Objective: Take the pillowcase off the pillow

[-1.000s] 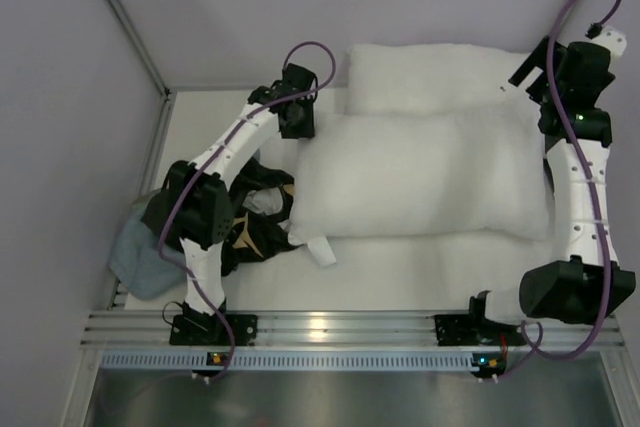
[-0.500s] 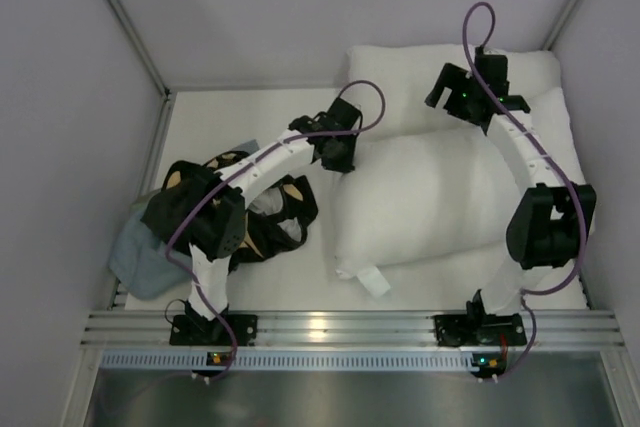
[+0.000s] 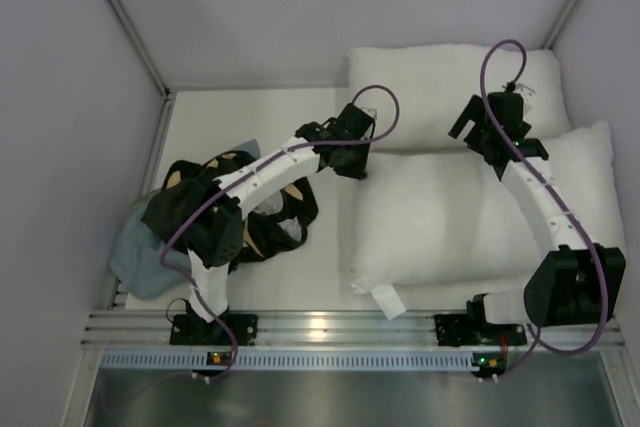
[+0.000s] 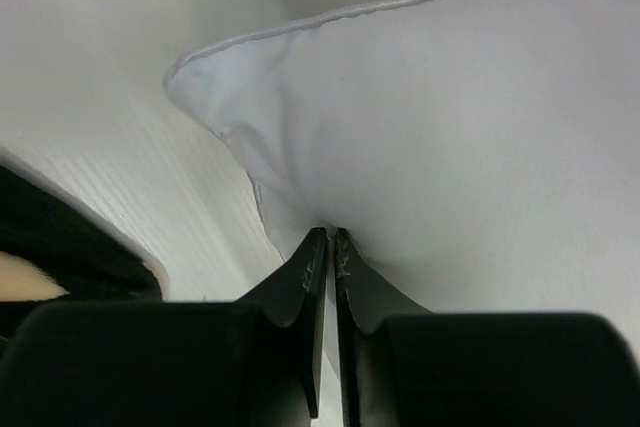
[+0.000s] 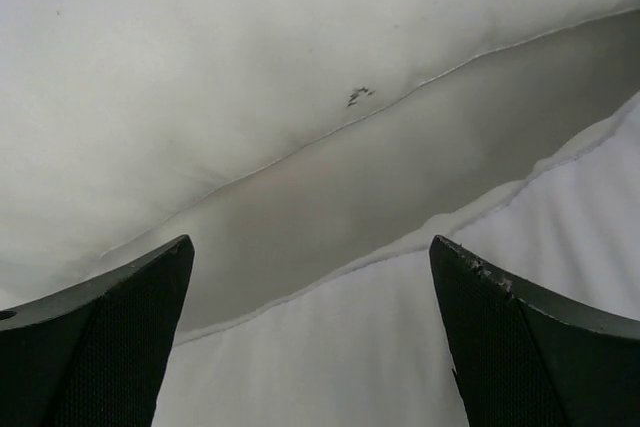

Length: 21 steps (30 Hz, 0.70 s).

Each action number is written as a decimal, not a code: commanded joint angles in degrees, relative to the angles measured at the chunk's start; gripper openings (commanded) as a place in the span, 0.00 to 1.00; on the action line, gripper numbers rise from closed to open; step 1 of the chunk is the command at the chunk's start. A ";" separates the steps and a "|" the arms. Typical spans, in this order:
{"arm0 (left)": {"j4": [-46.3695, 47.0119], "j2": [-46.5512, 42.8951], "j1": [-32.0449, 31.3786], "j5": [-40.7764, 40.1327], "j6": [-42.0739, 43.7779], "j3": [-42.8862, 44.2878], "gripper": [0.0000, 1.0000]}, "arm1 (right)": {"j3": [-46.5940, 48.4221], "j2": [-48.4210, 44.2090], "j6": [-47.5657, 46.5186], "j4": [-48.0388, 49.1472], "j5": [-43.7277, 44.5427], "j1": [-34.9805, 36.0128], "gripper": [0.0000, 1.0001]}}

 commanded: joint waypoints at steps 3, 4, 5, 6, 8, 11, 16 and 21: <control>-0.31 1.67 2.54 -2.47 1.15 9.48 0.15 | -0.29 -7.06 -0.75 -2.30 7.20 -0.17 0.99; -0.57 1.07 2.98 -3.34 1.06 9.15 0.16 | -0.03 -7.24 -1.37 -2.21 7.63 -0.17 0.99; -0.58 0.45 2.98 -4.31 0.80 8.71 0.21 | 0.40 -6.89 -2.85 -2.30 8.86 -0.25 0.99; -0.66 -1.12 2.98 -5.10 0.71 8.27 0.24 | 1.63 -6.45 -3.83 -2.30 8.87 -0.26 0.99; -0.58 -3.06 2.98 -7.83 0.01 5.64 0.35 | 2.86 -5.40 -4.63 -2.73 8.95 -0.26 0.99; -0.84 -8.07 2.98 -13.25 -0.96 0.45 0.45 | 4.71 -4.60 -2.88 -3.26 6.95 -0.26 1.00; -2.42 -18.09 3.86 -21.62 -0.53 -5.18 0.52 | 5.07 -3.90 -2.69 -2.74 -1.23 -0.26 1.00; -3.04 -26.69 6.14 -23.13 -0.87 -8.95 0.64 | 3.75 -5.91 -4.01 -2.91 -2.47 -0.17 1.00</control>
